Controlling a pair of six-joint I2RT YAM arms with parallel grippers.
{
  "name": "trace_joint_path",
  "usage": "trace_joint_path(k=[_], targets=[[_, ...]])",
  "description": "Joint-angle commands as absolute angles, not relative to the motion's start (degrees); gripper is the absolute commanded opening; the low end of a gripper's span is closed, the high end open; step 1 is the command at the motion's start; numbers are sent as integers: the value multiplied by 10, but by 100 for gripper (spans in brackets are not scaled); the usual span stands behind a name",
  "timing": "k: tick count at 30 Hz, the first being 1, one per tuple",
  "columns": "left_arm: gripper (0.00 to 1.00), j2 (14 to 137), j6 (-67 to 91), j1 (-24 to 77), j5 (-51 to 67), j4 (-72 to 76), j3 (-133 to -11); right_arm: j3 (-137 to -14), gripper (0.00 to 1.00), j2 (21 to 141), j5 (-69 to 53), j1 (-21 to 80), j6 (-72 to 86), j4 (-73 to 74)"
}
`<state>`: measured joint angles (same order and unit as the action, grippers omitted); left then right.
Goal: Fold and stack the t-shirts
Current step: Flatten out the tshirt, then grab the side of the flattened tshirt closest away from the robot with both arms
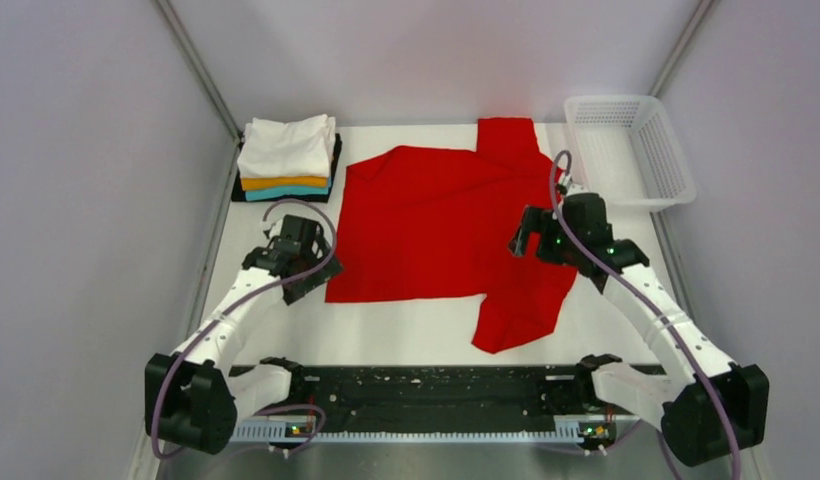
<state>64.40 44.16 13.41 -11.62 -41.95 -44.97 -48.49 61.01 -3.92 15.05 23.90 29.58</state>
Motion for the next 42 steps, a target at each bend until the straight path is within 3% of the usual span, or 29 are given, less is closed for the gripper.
trace_joint_path(k=[1, 7, 13, 18, 25, 28, 31, 36, 42], targets=[[98, 615, 472, 129, -98, -415, -392, -433, 98, 537, -66, 224, 283, 327], [87, 612, 507, 121, -110, -335, -336, -350, 98, 492, -29, 278, 328, 351], [67, 642, 524, 121, -74, -286, -319, -348, 98, 484, 43, 297, 319, 394], [58, 692, 512, 122, -67, -322, -349, -366, 98, 517, 43, 304, 326, 394], [55, 757, 508, 122, -44, -287, -345, -370, 97, 541, 66, 314, 329, 420], [38, 785, 508, 122, -33, -271, -354, -373, 96, 544, 70, 341, 346, 439], [0, 795, 505, 122, -21, -260, -358, -377, 93, 551, 95, 389, 385, 467], [0, 779, 503, 122, -35, -288, -361, -357, 75, 567, 102, 464, 467, 477], [0, 733, 508, 122, -50, -312, -345, -334, 64, 571, 133, 498, 557, 488]])
